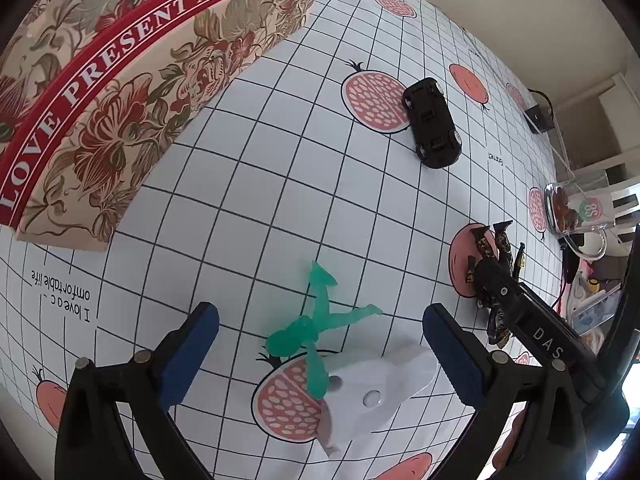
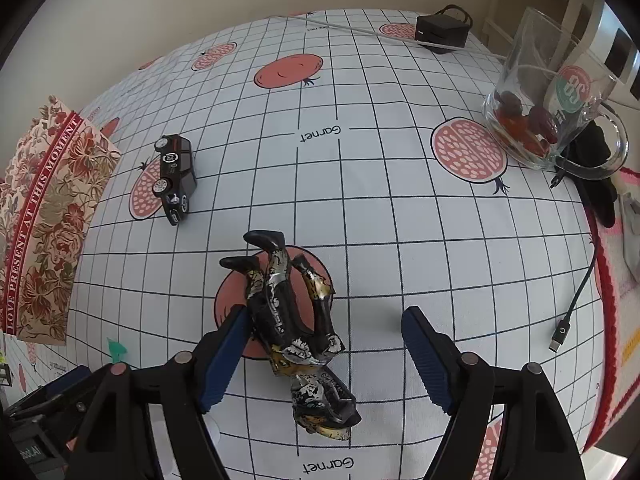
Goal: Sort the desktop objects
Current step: 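Move both tools toward the black-gold figurine and green toy on the table, then grasp the black-gold figurine with right tool while left tool grasps the green toy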
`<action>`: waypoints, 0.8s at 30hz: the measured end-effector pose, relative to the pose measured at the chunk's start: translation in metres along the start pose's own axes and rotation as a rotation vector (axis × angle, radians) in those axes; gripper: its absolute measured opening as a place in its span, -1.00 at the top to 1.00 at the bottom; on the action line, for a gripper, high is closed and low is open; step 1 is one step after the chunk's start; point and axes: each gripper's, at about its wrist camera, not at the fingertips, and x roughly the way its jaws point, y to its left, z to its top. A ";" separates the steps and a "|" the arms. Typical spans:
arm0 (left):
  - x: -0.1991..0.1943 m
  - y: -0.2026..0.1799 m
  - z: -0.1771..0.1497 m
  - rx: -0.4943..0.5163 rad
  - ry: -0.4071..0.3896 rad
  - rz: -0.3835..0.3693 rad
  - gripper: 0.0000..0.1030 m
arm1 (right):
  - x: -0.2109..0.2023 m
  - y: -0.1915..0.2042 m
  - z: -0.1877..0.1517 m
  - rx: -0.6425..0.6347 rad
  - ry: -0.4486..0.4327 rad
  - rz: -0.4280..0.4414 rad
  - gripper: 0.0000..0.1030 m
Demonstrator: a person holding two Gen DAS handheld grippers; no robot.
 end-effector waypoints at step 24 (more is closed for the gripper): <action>0.011 -0.045 0.001 0.285 -0.067 0.236 0.44 | -0.004 0.004 -0.001 0.018 0.008 0.000 -0.41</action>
